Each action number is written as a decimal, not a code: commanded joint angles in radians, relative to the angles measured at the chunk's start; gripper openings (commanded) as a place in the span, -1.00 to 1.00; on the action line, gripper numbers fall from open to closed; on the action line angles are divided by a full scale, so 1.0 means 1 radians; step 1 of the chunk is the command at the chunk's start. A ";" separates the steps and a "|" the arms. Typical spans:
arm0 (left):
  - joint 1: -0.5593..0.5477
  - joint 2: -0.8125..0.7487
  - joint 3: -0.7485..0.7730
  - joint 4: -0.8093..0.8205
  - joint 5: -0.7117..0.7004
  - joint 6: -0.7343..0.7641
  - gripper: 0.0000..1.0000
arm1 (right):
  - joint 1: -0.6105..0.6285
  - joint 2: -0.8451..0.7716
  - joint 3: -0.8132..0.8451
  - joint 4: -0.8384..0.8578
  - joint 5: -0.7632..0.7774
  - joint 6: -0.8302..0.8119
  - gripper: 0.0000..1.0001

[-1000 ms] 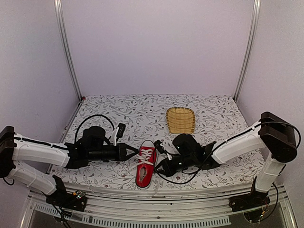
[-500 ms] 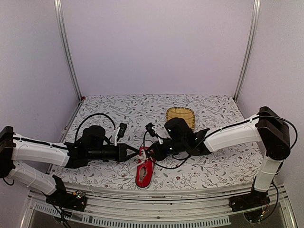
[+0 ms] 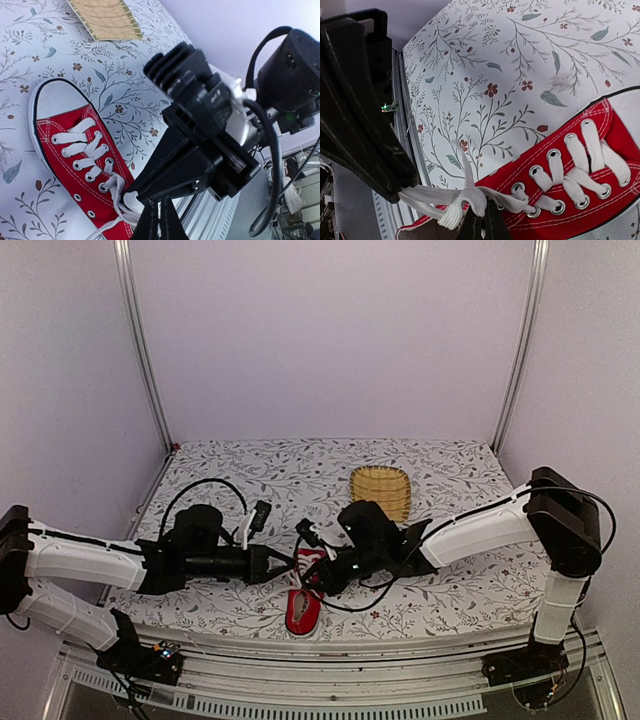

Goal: Tie the shoes

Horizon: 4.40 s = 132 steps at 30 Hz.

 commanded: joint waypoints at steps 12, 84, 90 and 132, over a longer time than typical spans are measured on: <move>-0.150 -0.024 0.017 -0.137 -0.001 0.128 -0.90 | 0.034 -0.009 -0.136 0.107 -0.017 0.099 -0.96; -0.081 0.156 0.211 -0.318 -0.138 0.103 -1.00 | 0.009 -0.011 -0.106 0.090 0.055 0.222 -0.96; -0.088 0.176 0.216 -0.307 -0.132 0.103 -1.00 | 0.002 0.015 -0.060 0.079 0.042 0.207 -0.96; -0.089 0.130 0.185 -0.330 -0.191 0.082 -1.00 | 0.001 -0.022 0.035 -0.059 0.097 0.137 -0.96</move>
